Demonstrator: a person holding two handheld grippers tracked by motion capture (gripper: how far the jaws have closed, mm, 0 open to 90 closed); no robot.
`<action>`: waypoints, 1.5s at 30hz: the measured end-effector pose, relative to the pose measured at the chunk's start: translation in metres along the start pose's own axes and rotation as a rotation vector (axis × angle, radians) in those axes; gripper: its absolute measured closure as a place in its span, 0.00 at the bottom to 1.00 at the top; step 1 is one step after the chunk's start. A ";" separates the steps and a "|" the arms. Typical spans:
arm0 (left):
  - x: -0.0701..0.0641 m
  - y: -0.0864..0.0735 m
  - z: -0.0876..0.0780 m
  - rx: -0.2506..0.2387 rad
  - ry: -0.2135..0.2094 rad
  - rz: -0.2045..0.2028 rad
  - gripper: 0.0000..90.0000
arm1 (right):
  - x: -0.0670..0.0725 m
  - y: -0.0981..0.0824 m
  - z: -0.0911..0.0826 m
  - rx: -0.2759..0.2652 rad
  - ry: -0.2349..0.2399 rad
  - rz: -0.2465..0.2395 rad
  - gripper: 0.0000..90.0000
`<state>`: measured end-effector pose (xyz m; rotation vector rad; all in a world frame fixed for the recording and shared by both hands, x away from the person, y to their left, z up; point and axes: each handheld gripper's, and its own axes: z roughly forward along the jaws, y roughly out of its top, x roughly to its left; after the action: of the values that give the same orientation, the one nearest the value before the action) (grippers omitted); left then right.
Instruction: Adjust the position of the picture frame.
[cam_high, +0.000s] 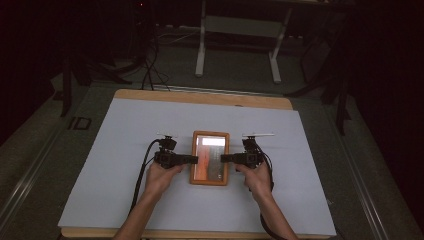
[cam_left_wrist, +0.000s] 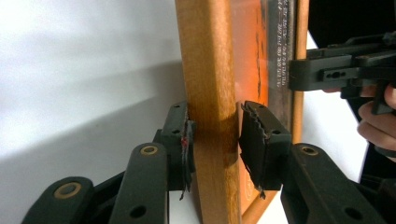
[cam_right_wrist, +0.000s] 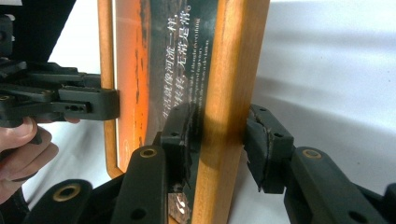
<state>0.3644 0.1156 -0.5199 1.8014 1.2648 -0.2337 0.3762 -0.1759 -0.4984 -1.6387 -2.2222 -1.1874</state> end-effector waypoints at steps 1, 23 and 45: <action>0.000 0.000 0.001 -0.001 0.004 0.000 0.71 | -0.001 0.000 0.001 0.004 -0.001 0.003 0.68; 0.006 -0.005 0.010 0.000 0.045 0.016 0.58 | -0.013 0.000 0.015 0.029 0.016 0.034 0.63; -0.005 -0.024 -0.035 -0.175 0.098 0.229 0.54 | 0.013 0.003 -0.011 -0.160 -0.115 -0.296 0.45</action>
<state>0.3313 0.1409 -0.5097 1.8041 1.0972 0.0920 0.3699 -0.1729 -0.4819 -1.5025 -2.5733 -1.4060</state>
